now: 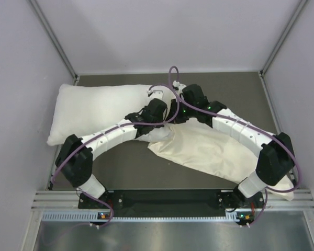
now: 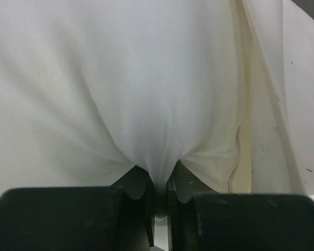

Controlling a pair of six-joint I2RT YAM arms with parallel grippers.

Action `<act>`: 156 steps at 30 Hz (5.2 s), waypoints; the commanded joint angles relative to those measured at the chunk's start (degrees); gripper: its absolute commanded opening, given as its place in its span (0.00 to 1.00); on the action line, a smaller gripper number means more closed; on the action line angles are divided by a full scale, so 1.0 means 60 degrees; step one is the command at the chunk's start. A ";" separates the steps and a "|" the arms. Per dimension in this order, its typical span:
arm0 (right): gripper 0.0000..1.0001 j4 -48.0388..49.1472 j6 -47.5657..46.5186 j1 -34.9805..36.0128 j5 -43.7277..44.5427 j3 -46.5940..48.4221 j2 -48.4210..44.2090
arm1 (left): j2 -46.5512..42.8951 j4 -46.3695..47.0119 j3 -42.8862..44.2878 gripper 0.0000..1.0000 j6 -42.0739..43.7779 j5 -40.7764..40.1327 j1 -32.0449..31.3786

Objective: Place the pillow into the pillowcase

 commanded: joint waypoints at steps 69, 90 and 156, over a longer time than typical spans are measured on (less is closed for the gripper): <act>0.68 0.0491 -0.0587 0.0216 0.0742 -0.0810 -0.1326 | -0.2563 -0.1604 -0.0246 0.62 -0.0445 0.0981 0.1355; 0.08 -0.0198 -0.0792 0.1668 0.4539 -0.0180 0.0622 | -0.3272 -0.2603 -0.1886 0.71 -0.0313 0.0673 0.2322; 0.63 -0.2468 -0.0661 -0.2461 0.3761 0.1826 -0.0143 | 0.0288 -0.4931 0.6033 0.66 0.2177 0.1710 0.2249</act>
